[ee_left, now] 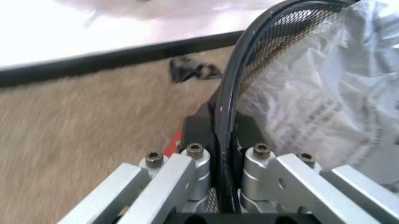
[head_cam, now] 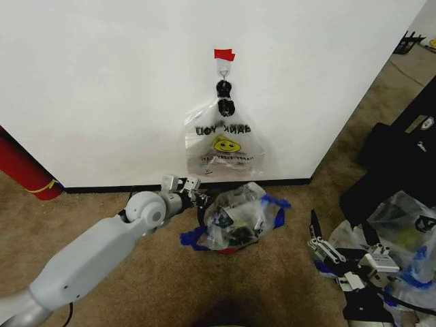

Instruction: Pick up the garbage bag from the wall and place it over the trash bin.

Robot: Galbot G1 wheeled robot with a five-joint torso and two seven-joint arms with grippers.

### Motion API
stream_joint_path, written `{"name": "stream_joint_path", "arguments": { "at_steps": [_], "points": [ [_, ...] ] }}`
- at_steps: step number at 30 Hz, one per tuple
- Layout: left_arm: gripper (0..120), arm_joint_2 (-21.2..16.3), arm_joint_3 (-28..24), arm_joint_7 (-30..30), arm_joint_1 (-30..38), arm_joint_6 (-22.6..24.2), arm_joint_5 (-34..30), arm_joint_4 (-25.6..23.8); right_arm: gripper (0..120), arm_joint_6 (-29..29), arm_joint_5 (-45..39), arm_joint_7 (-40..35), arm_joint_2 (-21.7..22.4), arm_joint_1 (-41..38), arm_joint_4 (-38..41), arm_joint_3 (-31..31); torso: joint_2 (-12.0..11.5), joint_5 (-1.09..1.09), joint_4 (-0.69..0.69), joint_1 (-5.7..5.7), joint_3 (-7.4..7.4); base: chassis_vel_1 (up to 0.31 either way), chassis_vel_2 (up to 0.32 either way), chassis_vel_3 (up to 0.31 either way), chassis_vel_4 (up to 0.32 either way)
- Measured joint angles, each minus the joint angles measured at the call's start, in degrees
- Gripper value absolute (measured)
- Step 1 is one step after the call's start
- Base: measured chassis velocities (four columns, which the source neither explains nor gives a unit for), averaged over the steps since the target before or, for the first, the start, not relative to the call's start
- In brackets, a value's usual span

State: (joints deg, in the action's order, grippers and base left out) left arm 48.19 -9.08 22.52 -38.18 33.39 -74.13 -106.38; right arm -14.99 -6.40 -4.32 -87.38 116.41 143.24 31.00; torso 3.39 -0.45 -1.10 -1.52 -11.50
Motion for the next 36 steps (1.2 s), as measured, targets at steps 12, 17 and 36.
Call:
{"name": "stream_joint_path", "arguments": {
  "at_steps": [12,17,36],
  "points": [
    [3,0.22,7.99,10.55,-14.04,-8.51,-4.72,-7.55,100,2.42,-0.31,-0.96,0.93,-1.65,0.0,-0.36,0.0,-0.01,0.0,0.0,0.0,0.0,0.0,0.0,0.0],
    [3,1.93,9.54,14.16,-18.39,-14.88,-0.91,-9.68,100,3.03,0.12,-0.97,1.38,-1.7,0.0,-0.47,0.0,-0.01,-0.01,0.0,0.0,0.0,0.0,0.0,0.0],
    [3,3.72,7.09,21.67,-23.74,-18.26,4.24,-13.9,100,3.76,0.58,-1.55,1.8,-1.76,0.0,-0.76,0.0,0.0,-0.01,-0.01,0.0,0.0,0.0,0.0,0.0]
  ]
}}
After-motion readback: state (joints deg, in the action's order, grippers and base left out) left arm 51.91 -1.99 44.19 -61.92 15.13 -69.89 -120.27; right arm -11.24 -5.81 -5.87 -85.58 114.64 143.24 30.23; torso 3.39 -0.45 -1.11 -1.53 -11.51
